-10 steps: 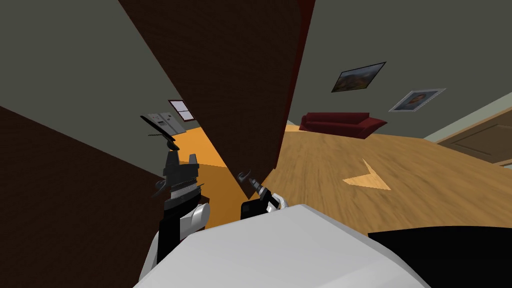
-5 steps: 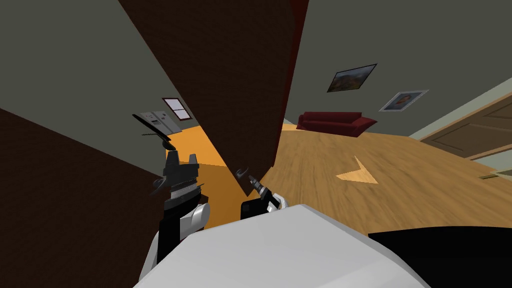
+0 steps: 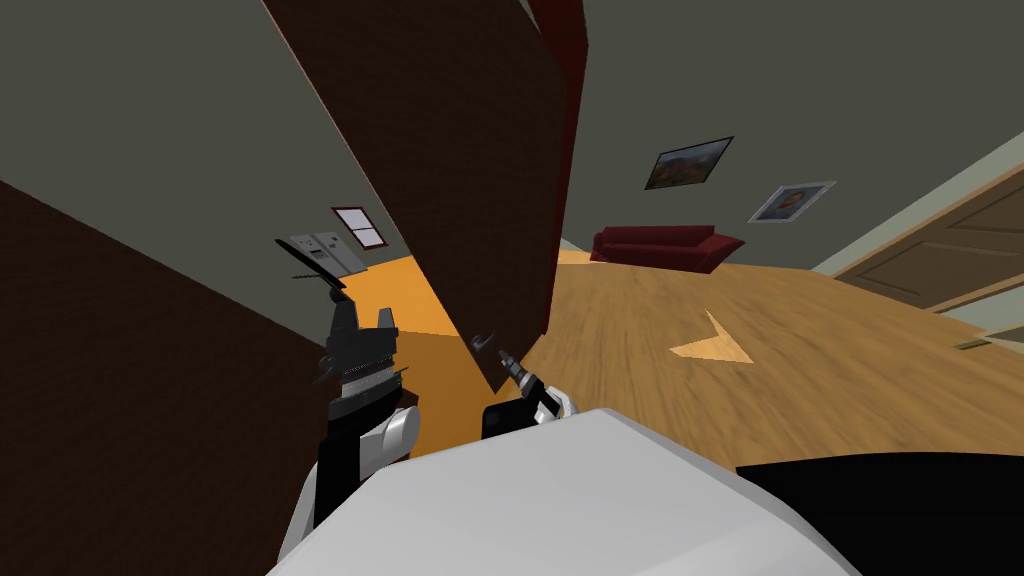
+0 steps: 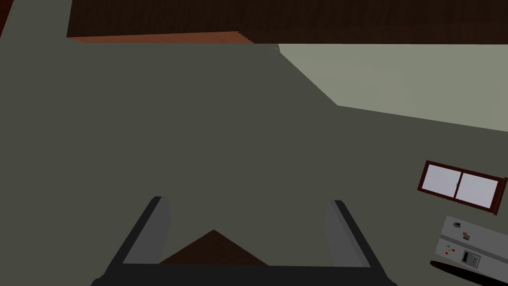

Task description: Push the door open

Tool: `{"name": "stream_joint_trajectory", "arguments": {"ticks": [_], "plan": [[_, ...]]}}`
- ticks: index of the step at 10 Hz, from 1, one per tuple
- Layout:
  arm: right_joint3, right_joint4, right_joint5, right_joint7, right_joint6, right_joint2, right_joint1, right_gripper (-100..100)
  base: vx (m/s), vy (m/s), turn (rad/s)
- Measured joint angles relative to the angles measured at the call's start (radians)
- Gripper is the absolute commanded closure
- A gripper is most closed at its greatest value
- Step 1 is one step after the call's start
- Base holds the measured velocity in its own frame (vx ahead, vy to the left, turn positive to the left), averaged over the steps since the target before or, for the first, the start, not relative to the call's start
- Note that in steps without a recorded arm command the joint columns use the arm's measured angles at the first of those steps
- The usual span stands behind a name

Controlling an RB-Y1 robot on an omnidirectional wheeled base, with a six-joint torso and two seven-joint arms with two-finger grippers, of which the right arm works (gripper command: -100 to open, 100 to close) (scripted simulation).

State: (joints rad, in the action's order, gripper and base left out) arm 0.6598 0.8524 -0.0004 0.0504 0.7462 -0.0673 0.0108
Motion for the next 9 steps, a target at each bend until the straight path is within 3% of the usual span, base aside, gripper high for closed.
{"name": "stream_joint_trajectory", "arguments": {"ticks": [6,7,9], "plan": [[-0.014,-0.017,-0.001,-0.008,0.013,0.013,0.006,-100,0.150,0.117,0.022],[-0.014,-0.017,-0.001,-0.009,0.014,0.013,0.006,100,-0.008,-0.004,-0.017],[-0.015,-0.016,-0.002,-0.008,0.014,0.014,0.008,100,-0.019,-0.016,0.003]]}}
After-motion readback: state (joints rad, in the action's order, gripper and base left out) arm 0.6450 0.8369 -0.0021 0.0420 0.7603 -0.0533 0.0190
